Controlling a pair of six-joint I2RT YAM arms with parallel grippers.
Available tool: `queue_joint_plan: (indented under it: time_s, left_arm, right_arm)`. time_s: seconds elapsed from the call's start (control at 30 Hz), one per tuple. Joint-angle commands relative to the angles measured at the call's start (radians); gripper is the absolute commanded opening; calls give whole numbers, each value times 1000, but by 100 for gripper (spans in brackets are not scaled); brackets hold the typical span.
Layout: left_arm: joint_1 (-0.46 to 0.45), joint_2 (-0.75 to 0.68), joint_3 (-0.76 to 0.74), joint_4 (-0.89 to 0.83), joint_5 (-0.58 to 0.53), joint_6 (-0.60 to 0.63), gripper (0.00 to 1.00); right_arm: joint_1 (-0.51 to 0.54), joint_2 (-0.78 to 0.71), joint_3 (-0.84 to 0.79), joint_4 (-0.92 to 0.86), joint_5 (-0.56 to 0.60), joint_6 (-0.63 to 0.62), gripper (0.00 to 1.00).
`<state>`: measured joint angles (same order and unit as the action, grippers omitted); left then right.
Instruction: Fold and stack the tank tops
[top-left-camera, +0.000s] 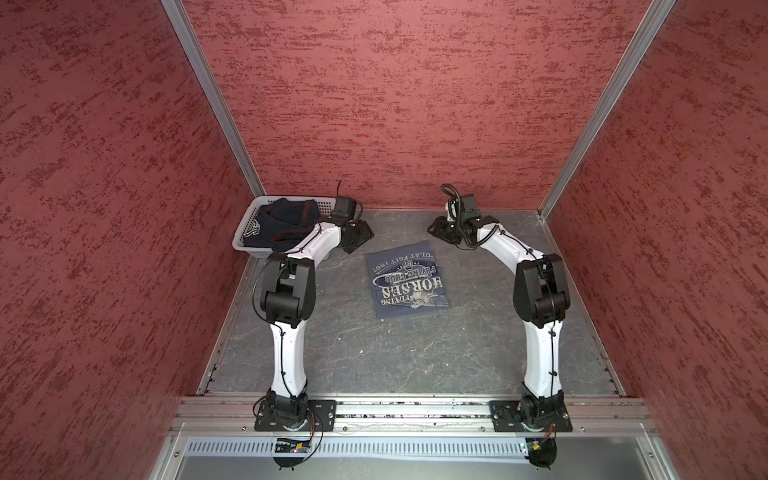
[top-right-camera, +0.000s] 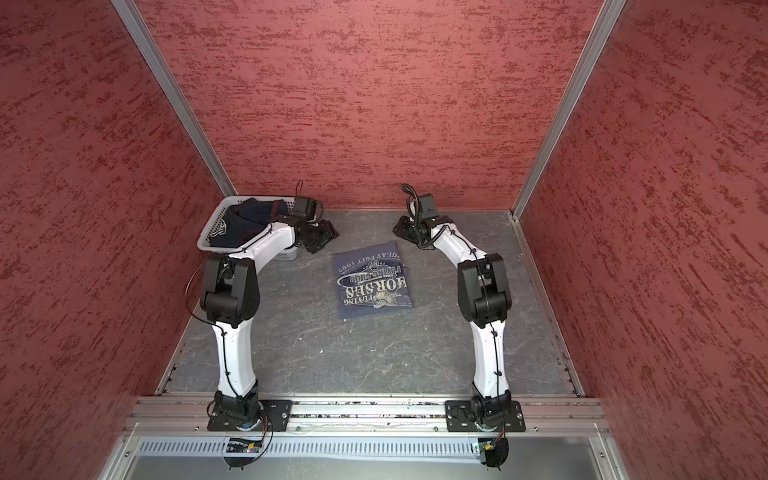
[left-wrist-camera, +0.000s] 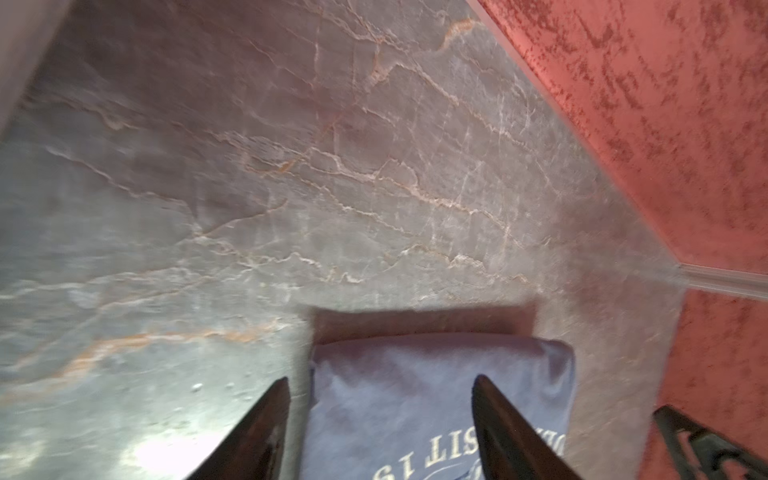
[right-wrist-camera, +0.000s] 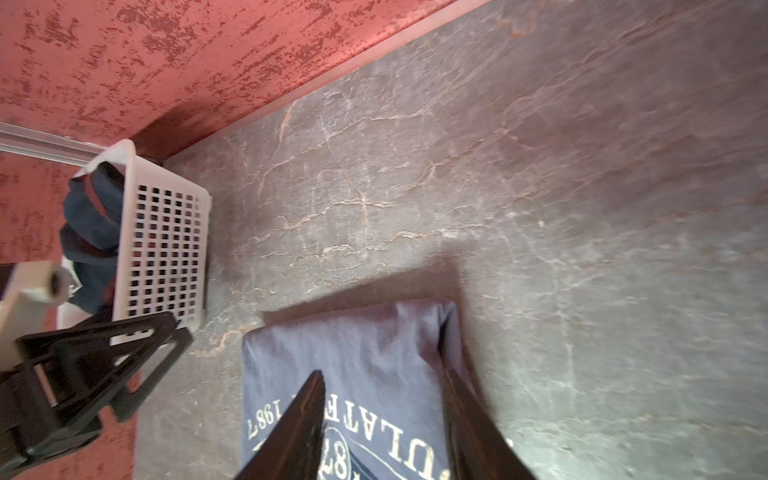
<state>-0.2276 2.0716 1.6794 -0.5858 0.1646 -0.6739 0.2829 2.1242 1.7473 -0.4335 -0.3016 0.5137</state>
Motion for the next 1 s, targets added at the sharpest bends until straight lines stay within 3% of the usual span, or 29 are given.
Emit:
queue_joint_plan:
  time_s: [0.0, 0.27, 0.43, 0.6, 0.7, 0.83, 0.97]
  left_arm:
    - [-56, -122, -90, -35, -70, 71, 74]
    - [-131, -208, -335, 57, -96, 33, 81]
    - [-149, -177, -376, 87, -73, 11, 83]
    - [-171, -145, -382, 119, -27, -8, 85]
    - [-188, -127, -375, 125, -17, -24, 81]
    - [-213, -109, -367, 139, -4, -44, 71]
    - [-240, -93, -341, 132, -5, -50, 68]
  right_arm:
    - [36, -93, -82, -14, 73, -85, 53]
    - [84, -88, -170, -11, 160, -114, 68]
    - [94, -96, -237, -9, 187, -84, 72]
    - [112, -101, -304, 17, 133, -54, 77]
    - [118, -102, -345, 54, 78, -26, 72]
    - [128, -114, -361, 69, 54, -13, 54]
    - [136, -136, -367, 78, 6, -4, 42]
